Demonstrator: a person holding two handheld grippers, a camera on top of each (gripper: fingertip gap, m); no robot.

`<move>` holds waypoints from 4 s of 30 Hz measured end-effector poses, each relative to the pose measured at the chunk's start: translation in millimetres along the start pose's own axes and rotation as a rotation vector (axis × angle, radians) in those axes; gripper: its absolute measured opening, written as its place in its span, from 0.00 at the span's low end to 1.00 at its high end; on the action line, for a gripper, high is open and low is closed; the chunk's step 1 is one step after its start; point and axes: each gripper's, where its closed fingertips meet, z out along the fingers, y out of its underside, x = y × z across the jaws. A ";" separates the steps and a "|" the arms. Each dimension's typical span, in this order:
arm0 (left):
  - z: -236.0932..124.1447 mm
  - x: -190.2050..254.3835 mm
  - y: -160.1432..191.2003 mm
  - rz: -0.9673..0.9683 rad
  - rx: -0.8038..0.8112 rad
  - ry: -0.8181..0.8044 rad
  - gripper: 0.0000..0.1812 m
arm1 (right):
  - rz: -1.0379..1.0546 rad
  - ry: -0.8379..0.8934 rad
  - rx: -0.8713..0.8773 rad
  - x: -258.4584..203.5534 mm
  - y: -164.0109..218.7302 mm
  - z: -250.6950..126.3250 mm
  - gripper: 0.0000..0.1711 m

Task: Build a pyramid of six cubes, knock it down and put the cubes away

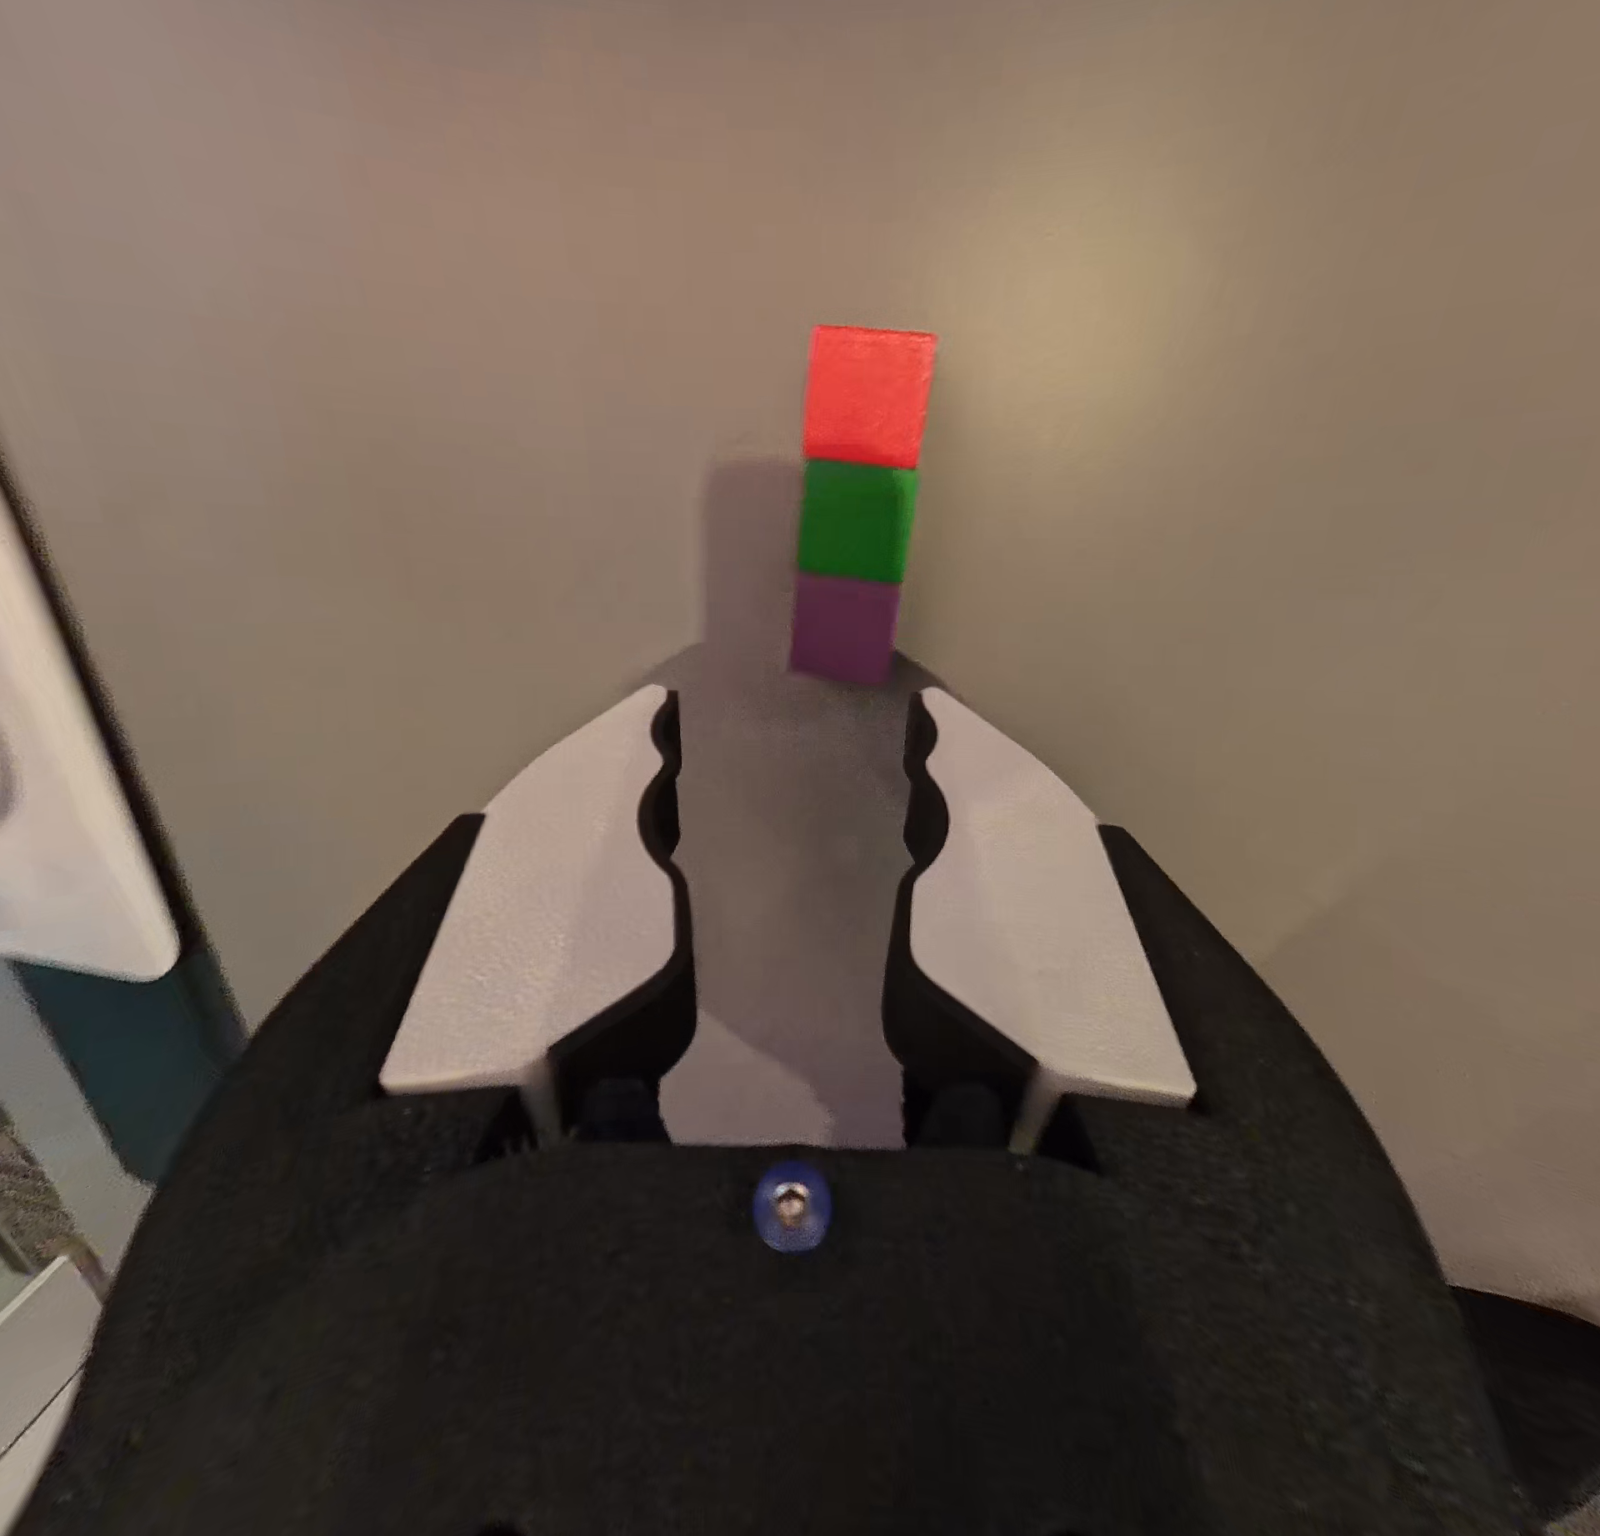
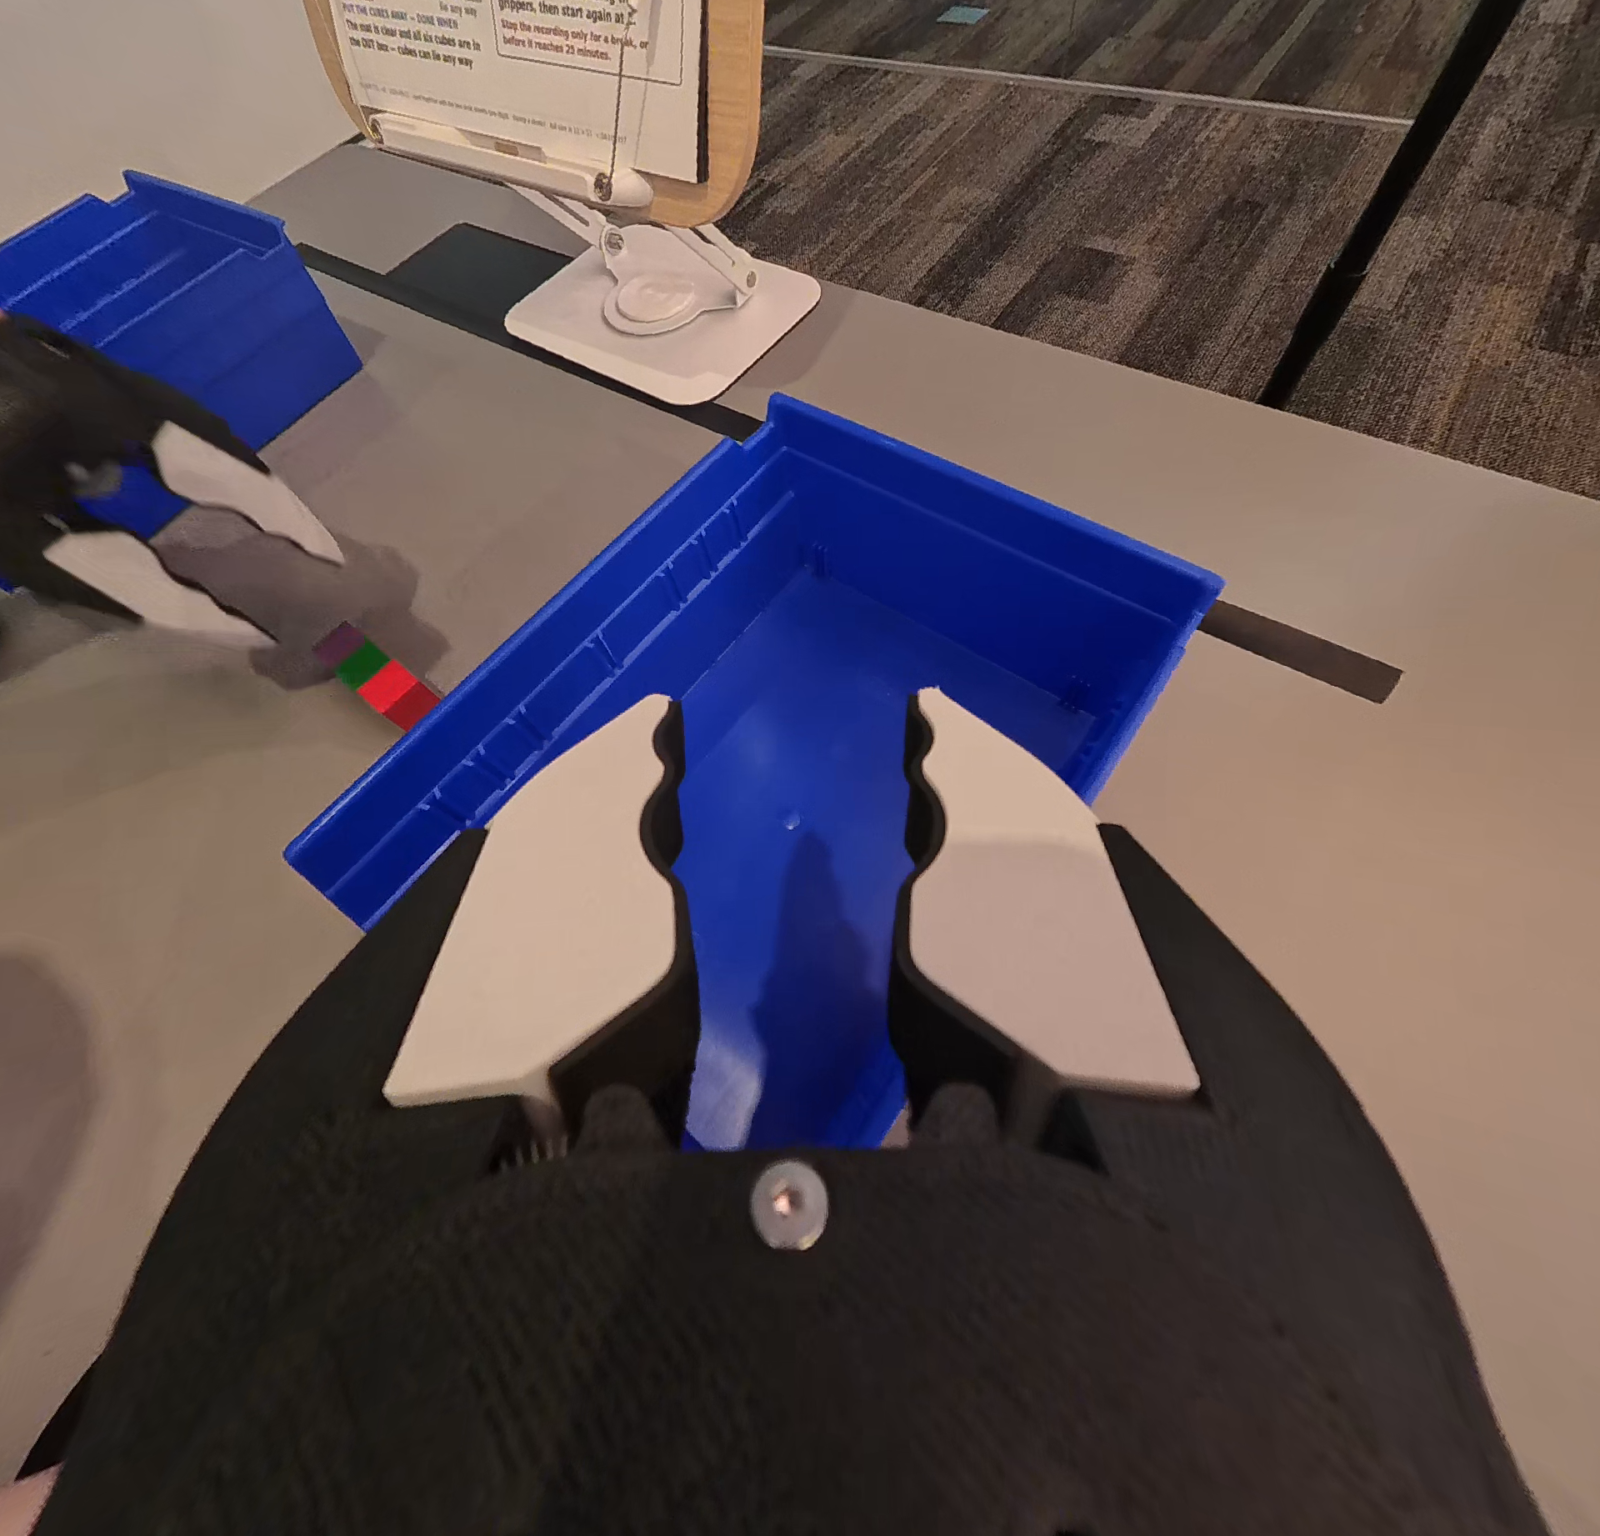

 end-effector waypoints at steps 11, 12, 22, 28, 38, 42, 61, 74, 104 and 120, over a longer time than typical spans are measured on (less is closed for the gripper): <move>-140.9 -108.4 189.9 -0.453 0.015 -0.289 0.26 | -0.034 0.000 0.056 -8.0 -15.5 -4.8 0.29; -135.9 -114.6 209.9 -0.463 -0.004 -0.299 0.26 | -0.036 -0.003 0.059 -9.3 -16.2 -5.3 0.29; -40.9 -114.4 301.7 -0.420 -0.116 -0.146 0.24 | -0.028 0.008 0.059 -8.6 -15.0 -7.4 0.29; -18.7 -114.7 321.2 -0.450 -0.160 -0.094 0.23 | -0.029 0.018 0.038 -7.6 -11.9 -5.7 0.29; -4.1 -109.7 330.5 -0.465 -0.177 -0.053 0.20 | -0.018 0.028 0.020 -3.1 -7.3 -4.3 0.29; -2.8 -112.9 329.7 -0.486 -0.154 -0.073 0.16 | -0.011 0.027 0.021 -1.5 -5.8 -5.0 0.29; -136.9 -71.9 102.2 -0.204 0.158 -0.314 0.15 | -0.023 0.022 0.023 -4.5 -8.5 -4.7 0.29; -7.4 1.9 -26.9 -0.029 -0.022 -0.019 0.15 | -0.050 -0.013 0.011 -14.5 -10.0 0.5 0.29; 18.7 13.0 -41.0 -0.007 -0.109 0.059 0.15 | -0.025 -0.031 0.050 -8.5 -9.5 -6.2 0.29; 20.1 12.8 -40.5 0.005 -0.117 0.060 0.15 | -0.016 -0.029 0.048 -6.1 -7.7 -6.7 0.29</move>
